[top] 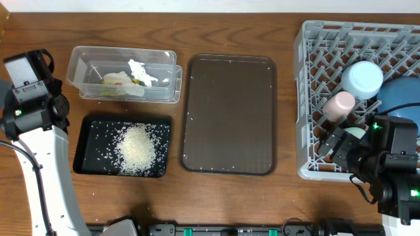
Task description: Sort waste into correct bins and load items into the dishwasher rack
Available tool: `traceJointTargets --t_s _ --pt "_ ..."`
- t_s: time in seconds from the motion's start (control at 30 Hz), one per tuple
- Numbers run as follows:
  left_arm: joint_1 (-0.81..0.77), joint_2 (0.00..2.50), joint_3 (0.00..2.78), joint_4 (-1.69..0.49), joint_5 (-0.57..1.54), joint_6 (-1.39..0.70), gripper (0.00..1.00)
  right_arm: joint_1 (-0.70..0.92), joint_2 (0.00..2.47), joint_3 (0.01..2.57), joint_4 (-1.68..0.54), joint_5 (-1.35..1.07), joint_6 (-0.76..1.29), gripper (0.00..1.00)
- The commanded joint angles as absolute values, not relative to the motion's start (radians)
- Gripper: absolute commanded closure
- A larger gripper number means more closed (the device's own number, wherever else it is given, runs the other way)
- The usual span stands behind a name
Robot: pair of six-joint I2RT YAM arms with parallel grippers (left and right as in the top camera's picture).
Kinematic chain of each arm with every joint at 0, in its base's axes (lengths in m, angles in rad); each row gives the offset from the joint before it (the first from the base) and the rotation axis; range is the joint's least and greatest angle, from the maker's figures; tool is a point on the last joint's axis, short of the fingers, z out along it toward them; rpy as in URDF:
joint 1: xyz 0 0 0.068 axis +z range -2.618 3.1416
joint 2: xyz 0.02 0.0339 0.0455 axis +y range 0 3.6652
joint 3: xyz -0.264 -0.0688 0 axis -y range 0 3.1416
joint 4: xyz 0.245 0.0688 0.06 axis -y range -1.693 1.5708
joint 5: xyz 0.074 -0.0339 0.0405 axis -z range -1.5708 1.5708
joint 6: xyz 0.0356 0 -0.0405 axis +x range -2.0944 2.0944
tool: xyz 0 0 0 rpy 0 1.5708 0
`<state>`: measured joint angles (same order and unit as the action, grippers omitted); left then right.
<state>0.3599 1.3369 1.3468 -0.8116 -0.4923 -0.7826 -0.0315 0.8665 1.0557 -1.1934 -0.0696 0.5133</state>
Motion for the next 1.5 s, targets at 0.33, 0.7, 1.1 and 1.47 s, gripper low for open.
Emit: traceJointTargets --t_s 0.33,0.7,1.1,1.47 --pt "0.364 1.339 1.35 -0.815 -0.494 -0.787 0.05 0.059 0.772 0.871 -0.859 -0.104 0.382 0.01" --pt "0.364 1.339 1.35 -0.815 -0.494 -0.787 0.05 0.106 0.435 0.359 -0.158 -0.278 0.29 0.01" --pt "0.364 1.339 1.35 -0.815 -0.494 -0.787 0.05 0.12 0.099 0.006 0.081 -0.3 0.188 0.01" --pt "0.364 1.339 1.35 -0.815 -0.494 -0.787 0.05 0.119 0.005 0.006 -0.012 -0.291 -0.095 0.01"
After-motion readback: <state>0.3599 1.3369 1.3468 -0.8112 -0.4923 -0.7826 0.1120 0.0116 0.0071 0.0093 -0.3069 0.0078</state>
